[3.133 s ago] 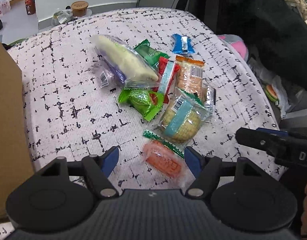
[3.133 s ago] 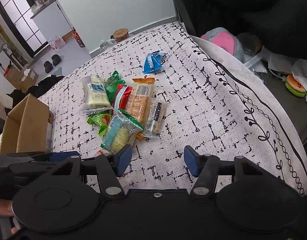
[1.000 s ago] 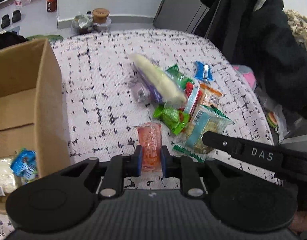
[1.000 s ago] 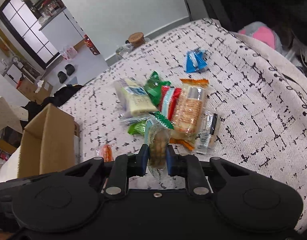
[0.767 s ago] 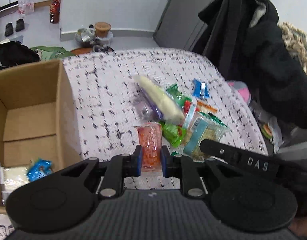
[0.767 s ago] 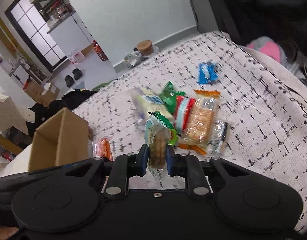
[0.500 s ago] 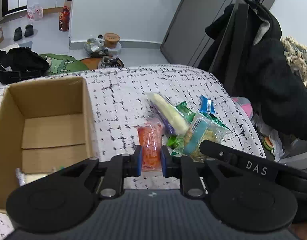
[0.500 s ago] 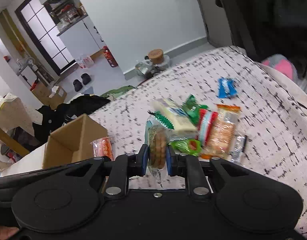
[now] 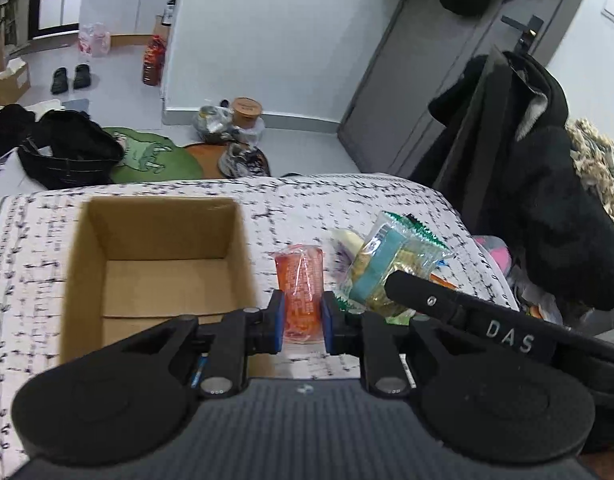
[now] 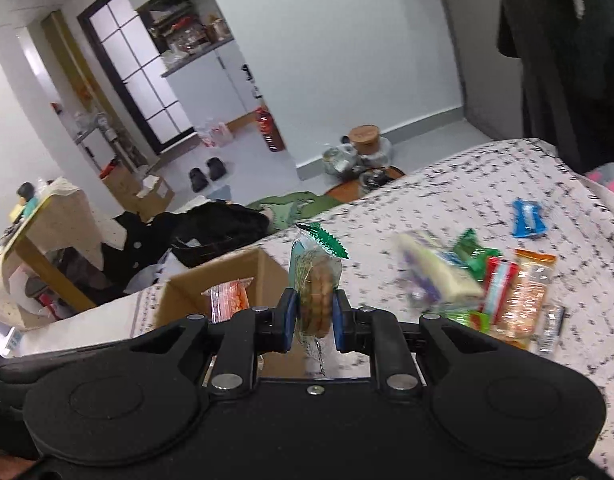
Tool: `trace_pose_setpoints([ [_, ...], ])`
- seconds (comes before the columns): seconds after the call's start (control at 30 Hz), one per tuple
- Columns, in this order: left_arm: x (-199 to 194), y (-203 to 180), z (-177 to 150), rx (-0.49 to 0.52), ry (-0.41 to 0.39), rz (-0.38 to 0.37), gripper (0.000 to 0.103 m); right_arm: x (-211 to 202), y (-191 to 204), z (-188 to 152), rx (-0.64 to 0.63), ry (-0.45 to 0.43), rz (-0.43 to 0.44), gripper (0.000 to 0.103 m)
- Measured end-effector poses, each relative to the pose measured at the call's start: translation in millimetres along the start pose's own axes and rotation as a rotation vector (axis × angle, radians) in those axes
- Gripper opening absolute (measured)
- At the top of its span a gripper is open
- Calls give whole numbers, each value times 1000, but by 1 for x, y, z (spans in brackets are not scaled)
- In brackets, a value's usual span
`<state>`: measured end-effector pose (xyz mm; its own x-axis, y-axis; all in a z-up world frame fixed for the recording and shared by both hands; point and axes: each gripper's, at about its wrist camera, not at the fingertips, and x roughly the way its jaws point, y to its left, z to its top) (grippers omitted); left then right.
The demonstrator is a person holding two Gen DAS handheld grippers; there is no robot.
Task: Organize snacks
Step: 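Carry both snacks into the cardboard box and open both grippers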
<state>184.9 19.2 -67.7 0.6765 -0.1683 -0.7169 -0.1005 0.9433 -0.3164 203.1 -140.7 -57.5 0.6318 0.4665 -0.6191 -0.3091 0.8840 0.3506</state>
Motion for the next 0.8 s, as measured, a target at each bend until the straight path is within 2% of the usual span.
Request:
trace_pose_setpoints([
  [0.3,-16,40,-2,-38,-4,69,18,13,34,-7,-29,5,47,18],
  [0.7,-4,86,-8,-130,32,131,18,34,53,-29,-64,74,31,19],
  [0.8,-4,91,-10,-136,31,160,21,38,53,-34,-63,99,27,19],
])
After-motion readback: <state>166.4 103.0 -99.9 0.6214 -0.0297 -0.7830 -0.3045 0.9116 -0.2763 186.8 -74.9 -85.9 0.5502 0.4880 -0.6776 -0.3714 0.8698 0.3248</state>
